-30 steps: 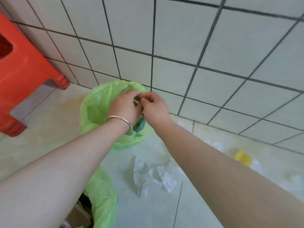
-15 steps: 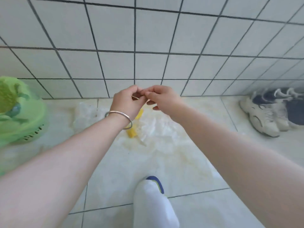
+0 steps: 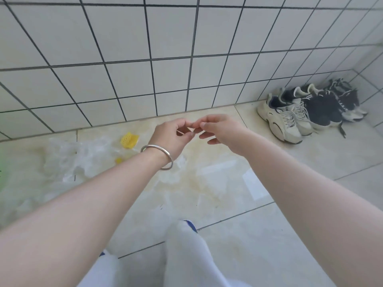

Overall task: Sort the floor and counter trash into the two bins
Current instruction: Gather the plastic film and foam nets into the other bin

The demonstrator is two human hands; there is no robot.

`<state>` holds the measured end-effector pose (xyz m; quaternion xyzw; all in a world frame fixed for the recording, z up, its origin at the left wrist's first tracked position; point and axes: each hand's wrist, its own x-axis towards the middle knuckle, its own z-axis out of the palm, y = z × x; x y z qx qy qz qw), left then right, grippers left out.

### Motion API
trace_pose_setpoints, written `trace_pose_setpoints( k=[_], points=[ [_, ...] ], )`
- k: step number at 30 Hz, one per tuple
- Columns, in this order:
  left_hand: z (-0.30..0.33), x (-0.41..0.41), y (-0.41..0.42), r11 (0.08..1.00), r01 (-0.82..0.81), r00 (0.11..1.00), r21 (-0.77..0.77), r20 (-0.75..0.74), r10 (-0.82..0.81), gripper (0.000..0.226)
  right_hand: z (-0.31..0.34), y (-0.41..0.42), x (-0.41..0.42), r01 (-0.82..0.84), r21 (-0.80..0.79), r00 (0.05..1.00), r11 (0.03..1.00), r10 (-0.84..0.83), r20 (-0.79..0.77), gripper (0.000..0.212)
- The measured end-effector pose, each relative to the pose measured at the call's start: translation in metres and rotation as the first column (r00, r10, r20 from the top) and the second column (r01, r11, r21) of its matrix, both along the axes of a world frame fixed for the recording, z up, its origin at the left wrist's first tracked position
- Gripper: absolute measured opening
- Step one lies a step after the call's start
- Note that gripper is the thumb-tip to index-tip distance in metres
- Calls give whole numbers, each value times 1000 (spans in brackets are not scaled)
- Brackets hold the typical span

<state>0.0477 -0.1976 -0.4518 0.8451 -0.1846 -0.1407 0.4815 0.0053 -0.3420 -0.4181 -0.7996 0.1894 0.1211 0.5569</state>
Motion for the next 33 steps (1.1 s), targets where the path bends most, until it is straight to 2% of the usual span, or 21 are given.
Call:
trace_pose_setpoints(
  k=[2,5,9,11,13,17,22,25,28,31,33],
  points=[
    [-9,9,7,998,-7,1000,64,-5,7,22,-14,2,10,11,30,1000,1000,-10,-23,28],
    [-32,22,23,987,-76,997,144,-22,80,21,-50,12,22,32,60,996,998,-27,-83,23],
    [-88,46,57,892,-209,970,402,-32,242,29,-111,25,38,58,37,972,998,-48,-231,19],
    [-117,58,76,795,-166,962,584,-81,260,47,-141,27,47,75,1,957,997,-72,-281,33],
    [-140,65,92,722,-81,952,687,-160,260,64,-169,28,57,37,-78,958,996,-58,-281,54],
    [-178,76,109,665,47,970,745,-193,147,83,-212,33,76,-182,-339,946,923,70,-318,82],
    [-215,97,97,589,116,987,800,-158,20,91,-243,37,109,-322,-569,923,757,117,-366,88],
    [-235,109,84,533,84,996,842,-92,-12,94,-258,33,130,-315,-617,923,721,83,-375,90],
    [-248,123,78,520,34,996,854,-69,48,95,-271,30,148,-307,-628,913,715,35,-406,98],
    [-257,134,79,513,23,997,858,-55,47,98,-279,25,163,-345,-652,896,675,31,-442,108],
    [-263,140,80,513,34,997,857,-66,44,102,-283,21,172,-354,-640,884,682,21,-466,114]
  ],
)
